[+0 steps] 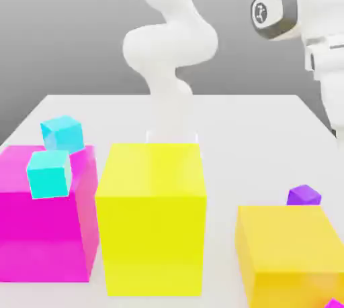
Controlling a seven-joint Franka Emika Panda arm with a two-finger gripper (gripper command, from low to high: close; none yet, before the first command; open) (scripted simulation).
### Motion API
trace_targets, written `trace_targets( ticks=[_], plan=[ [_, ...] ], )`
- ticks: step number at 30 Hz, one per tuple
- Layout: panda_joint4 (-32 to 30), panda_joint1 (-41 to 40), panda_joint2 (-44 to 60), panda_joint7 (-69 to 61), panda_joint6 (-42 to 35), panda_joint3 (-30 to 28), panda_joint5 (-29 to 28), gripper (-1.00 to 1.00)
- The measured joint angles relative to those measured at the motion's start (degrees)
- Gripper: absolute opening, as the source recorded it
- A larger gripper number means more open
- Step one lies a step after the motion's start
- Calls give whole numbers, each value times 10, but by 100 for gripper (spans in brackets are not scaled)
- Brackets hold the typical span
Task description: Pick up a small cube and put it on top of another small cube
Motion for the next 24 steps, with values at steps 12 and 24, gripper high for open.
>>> trace_targets(
  ticks=[12, 24],
  plan=[
    [-54, 119, 226, -80, 155, 0, -123, 0],
    [-56, 126, 218, -89, 148, -4, -112, -100]
  ],
)
